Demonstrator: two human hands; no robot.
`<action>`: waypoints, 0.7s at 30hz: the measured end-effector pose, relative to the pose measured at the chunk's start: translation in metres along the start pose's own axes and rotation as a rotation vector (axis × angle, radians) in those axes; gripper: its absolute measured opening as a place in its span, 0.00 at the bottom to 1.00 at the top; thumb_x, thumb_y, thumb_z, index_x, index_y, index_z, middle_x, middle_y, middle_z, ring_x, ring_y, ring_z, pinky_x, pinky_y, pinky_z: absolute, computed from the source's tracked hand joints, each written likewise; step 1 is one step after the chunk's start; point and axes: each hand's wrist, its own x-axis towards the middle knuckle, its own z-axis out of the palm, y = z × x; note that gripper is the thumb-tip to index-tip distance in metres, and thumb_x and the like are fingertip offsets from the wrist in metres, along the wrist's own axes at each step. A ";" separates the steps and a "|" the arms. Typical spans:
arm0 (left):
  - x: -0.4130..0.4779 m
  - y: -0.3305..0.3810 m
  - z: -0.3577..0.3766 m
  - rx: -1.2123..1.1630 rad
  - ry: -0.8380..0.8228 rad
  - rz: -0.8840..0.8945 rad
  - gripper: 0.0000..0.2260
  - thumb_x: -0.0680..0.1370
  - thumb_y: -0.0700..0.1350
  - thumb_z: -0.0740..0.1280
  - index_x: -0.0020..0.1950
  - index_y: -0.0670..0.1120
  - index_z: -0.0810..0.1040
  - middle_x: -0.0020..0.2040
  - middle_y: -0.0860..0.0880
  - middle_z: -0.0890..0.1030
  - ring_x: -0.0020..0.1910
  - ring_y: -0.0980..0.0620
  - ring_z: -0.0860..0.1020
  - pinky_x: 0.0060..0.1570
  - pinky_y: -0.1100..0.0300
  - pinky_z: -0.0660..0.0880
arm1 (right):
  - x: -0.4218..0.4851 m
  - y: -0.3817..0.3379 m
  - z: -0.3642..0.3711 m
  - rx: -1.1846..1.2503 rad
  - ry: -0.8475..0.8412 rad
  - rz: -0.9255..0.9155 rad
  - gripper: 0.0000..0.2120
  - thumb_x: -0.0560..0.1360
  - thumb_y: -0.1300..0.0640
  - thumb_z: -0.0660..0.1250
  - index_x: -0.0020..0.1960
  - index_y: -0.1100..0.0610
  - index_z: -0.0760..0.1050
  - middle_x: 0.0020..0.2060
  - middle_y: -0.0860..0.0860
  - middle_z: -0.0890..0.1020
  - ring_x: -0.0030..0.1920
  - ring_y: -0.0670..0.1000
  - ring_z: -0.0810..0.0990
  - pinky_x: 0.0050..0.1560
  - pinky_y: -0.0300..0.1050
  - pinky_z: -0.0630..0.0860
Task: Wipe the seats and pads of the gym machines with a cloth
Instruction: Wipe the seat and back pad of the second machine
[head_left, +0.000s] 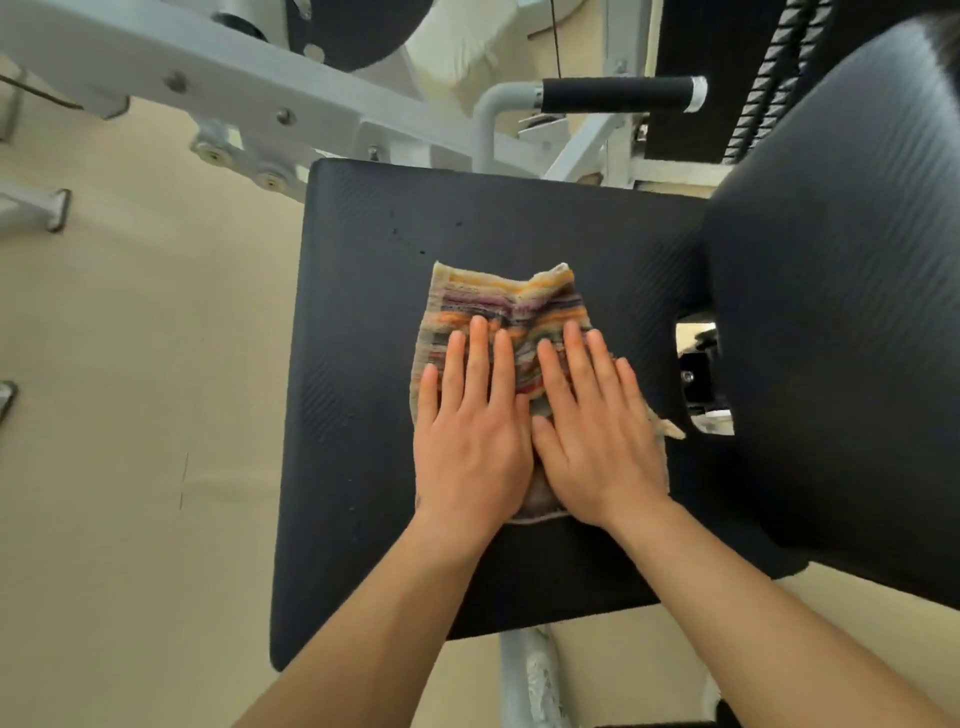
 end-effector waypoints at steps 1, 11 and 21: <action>0.023 0.000 -0.002 -0.009 0.033 -0.037 0.27 0.86 0.54 0.46 0.83 0.46 0.46 0.83 0.45 0.46 0.82 0.46 0.44 0.80 0.45 0.48 | 0.023 0.000 -0.006 0.007 0.027 -0.003 0.31 0.81 0.41 0.36 0.82 0.51 0.38 0.81 0.53 0.38 0.81 0.54 0.37 0.80 0.55 0.41; 0.128 -0.088 -0.042 -0.034 0.104 -0.274 0.26 0.86 0.52 0.46 0.83 0.46 0.48 0.84 0.46 0.47 0.82 0.47 0.46 0.80 0.45 0.48 | 0.177 -0.061 -0.036 -0.053 0.068 -0.340 0.28 0.84 0.42 0.41 0.83 0.46 0.46 0.82 0.52 0.44 0.82 0.55 0.43 0.80 0.56 0.42; 0.021 -0.087 -0.025 0.051 0.064 -0.342 0.29 0.84 0.55 0.43 0.83 0.46 0.45 0.83 0.45 0.45 0.82 0.48 0.44 0.80 0.48 0.47 | 0.104 -0.073 -0.015 0.012 0.025 -0.501 0.28 0.82 0.44 0.47 0.82 0.45 0.53 0.82 0.49 0.51 0.82 0.53 0.47 0.80 0.55 0.44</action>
